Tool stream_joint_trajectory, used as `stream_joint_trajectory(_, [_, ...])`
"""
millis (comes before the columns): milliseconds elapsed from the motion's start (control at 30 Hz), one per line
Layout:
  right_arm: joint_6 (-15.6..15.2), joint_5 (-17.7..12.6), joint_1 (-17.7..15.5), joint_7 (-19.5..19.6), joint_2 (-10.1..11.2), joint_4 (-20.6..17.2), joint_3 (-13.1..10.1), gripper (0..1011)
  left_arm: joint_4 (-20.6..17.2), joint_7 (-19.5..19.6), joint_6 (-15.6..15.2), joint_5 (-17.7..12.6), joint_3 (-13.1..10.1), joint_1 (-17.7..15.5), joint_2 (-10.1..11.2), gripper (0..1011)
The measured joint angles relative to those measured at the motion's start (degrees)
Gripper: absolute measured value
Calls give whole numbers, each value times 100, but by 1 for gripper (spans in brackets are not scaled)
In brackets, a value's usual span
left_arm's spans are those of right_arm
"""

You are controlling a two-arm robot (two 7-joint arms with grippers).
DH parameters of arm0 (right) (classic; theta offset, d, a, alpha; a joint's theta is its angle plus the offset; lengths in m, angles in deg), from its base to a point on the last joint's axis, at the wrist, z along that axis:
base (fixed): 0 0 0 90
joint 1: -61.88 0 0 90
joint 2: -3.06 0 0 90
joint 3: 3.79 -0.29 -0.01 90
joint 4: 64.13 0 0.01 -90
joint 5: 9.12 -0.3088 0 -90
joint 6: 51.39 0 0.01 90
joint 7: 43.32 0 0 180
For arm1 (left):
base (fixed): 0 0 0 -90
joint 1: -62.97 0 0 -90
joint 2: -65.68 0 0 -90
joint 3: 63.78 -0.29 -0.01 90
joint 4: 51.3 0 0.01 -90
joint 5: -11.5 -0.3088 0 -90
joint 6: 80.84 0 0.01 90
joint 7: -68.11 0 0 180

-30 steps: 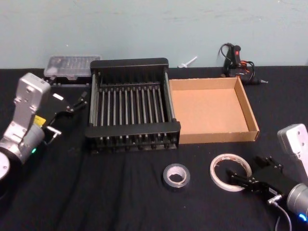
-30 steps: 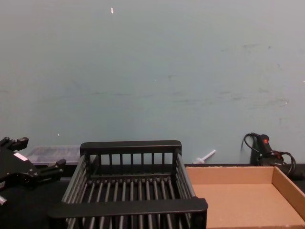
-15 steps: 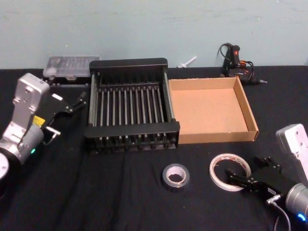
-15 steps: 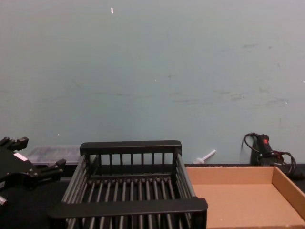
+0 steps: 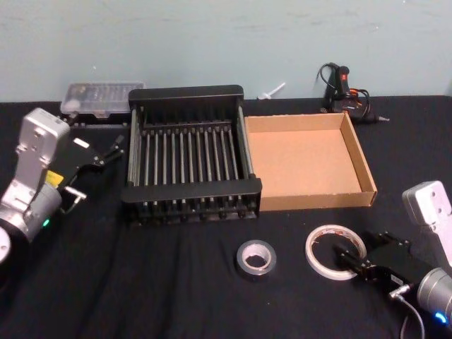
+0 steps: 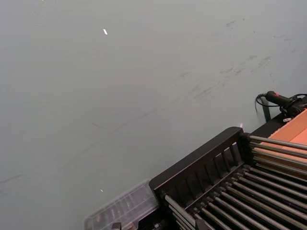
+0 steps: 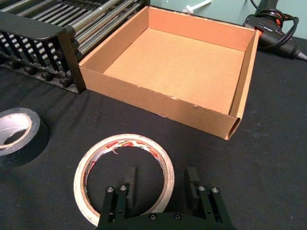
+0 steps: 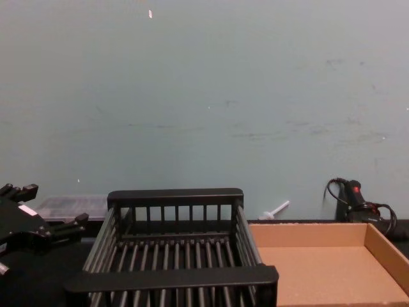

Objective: Pick up the white tape and place it into the black box , Pick up the silver tape and place it into the brown box.

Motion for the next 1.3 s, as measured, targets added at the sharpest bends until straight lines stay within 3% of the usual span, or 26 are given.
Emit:
stream_joint_trajectory(600, [4,-6,0,7,4,-3,1,136,0,0,0,0,0,0,0,1001])
stream_joint_trajectory(933, [4,-6,0,7,4,-3,1,90,0,0,0,0,0,0,0,1001])
stream_joint_trajectory(1300, [168,99,-56,-156,-68,-131,-223,90,0,0,0,0,0,0,0,1001])
